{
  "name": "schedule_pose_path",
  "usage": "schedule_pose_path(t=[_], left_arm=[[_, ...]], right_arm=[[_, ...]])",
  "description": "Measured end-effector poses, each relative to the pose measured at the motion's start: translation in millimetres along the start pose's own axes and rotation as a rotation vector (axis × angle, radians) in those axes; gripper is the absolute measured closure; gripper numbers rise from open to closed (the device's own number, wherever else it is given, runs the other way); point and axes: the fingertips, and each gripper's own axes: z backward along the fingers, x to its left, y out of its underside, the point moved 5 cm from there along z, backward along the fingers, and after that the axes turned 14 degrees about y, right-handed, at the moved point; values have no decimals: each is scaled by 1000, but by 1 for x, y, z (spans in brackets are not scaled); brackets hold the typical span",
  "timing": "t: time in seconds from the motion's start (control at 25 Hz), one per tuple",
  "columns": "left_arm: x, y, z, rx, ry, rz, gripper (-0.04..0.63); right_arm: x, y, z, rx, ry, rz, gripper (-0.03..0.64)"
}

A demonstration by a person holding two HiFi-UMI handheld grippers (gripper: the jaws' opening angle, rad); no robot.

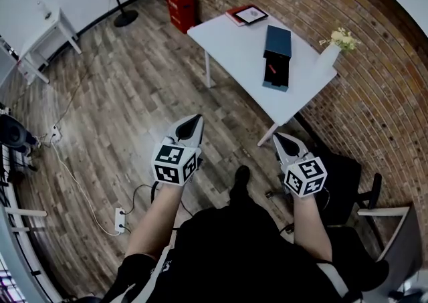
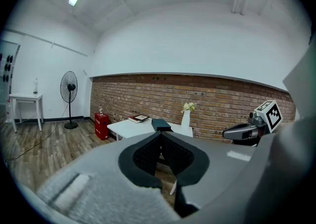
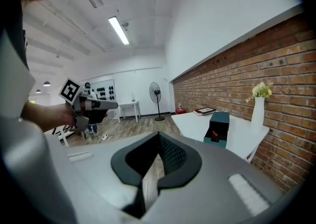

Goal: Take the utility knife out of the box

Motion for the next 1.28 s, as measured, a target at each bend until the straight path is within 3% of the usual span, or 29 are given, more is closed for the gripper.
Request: schedule_pose_path(t=[0.36, 0.76, 1.04, 1.28], left_arm=[[48, -29, -137, 43, 36, 3, 589], [66, -62, -256, 98, 77, -21, 588], [73, -59, -300, 120, 134, 0, 588], [112, -59, -348, 125, 207, 43, 589]], right_arm=[[-89, -27, -101, 25, 3, -24, 615], [-186, -37, -161, 65, 39, -91, 615], [-207, -32, -185, 104, 65, -111, 615], [-217, -30, -217, 156, 124, -118, 615]])
